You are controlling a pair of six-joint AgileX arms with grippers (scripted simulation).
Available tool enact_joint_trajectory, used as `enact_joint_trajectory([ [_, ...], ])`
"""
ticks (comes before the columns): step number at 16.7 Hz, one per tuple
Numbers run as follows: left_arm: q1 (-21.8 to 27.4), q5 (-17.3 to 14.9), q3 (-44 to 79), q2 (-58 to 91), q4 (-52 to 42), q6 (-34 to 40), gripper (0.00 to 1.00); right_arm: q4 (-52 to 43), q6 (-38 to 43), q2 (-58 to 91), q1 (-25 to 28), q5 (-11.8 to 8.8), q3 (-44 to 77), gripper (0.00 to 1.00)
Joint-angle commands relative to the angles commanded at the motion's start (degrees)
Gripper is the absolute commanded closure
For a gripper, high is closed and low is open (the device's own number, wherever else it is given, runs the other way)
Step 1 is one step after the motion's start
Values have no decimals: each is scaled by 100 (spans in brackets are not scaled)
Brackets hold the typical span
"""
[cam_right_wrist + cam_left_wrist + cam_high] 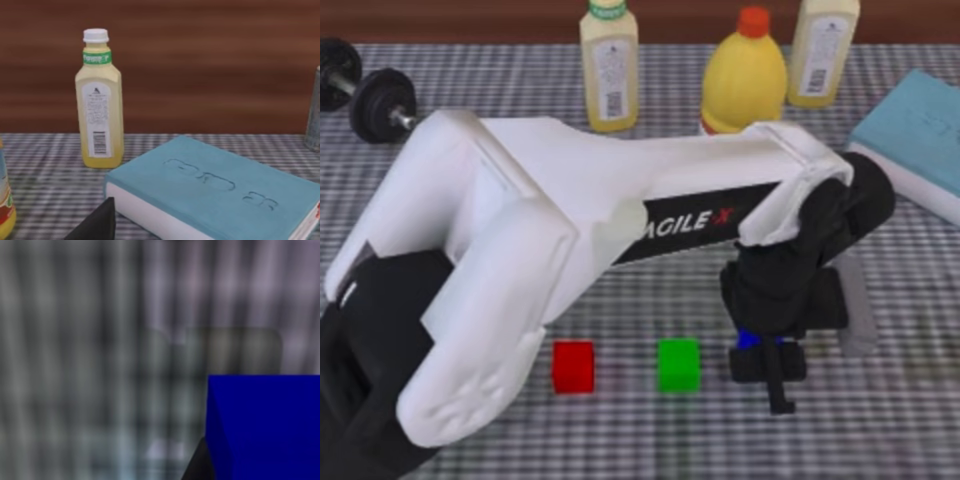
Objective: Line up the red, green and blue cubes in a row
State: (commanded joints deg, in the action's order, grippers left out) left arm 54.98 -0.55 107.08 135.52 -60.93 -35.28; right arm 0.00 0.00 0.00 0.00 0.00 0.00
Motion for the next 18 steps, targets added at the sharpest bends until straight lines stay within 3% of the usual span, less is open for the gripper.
enact_joint_trajectory([
  [2,0,0,0,0,0,0,100,0,0,0,0,0,0,0],
  [15,0,0,0,0,0,0,2,0,0,0,0,0,0,0],
  [18,0,0,0,0,0,0,0,0,0,0,0,0,0,0],
])
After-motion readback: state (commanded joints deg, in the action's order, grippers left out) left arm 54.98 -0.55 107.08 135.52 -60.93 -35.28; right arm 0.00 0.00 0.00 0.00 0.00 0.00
